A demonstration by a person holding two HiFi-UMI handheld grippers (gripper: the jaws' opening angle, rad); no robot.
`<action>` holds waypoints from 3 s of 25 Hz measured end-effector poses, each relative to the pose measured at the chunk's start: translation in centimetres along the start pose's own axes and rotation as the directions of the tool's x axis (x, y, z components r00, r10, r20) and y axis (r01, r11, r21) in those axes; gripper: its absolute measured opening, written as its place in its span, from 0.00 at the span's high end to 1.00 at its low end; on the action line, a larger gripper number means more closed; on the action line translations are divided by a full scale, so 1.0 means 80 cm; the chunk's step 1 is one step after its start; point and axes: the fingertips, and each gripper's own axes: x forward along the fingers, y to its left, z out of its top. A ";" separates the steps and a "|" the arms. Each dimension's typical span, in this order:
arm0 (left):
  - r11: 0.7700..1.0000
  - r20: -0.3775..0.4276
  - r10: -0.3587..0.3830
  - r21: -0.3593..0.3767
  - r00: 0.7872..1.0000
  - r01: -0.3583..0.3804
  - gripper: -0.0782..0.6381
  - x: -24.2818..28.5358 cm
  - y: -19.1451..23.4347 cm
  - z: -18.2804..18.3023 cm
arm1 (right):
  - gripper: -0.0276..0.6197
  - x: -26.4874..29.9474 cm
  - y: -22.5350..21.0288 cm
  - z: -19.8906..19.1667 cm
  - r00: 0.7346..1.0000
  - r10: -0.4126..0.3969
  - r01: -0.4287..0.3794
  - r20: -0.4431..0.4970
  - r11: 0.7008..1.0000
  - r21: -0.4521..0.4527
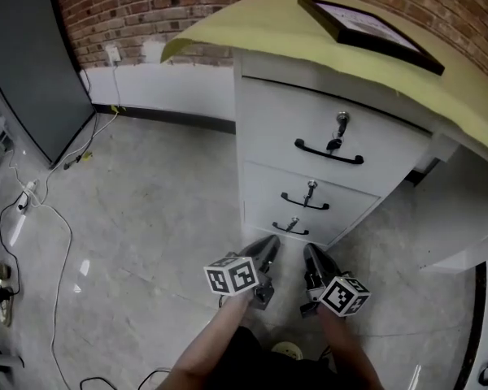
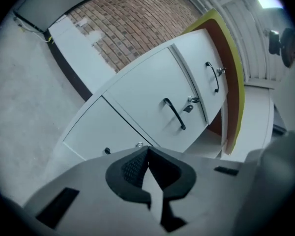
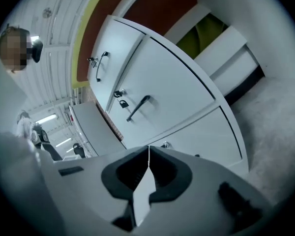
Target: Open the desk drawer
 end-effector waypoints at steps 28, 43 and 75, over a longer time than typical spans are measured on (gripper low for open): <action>0.870 0.155 0.045 -0.491 0.987 0.038 0.63 0.082 0.128 -0.043 | 0.79 0.081 -0.126 -0.070 0.994 -0.047 -0.014 0.099 0.841 0.540; 0.873 0.182 -0.019 -0.477 0.983 0.105 0.82 0.091 0.128 -0.033 | 0.89 0.102 -0.141 -0.065 0.984 -0.030 -0.098 0.176 0.731 0.675; 0.859 0.105 0.016 -0.510 0.994 0.040 0.84 0.022 0.103 -0.080 | 0.90 0.035 -0.104 -0.108 0.982 -0.064 -0.075 0.176 0.724 0.686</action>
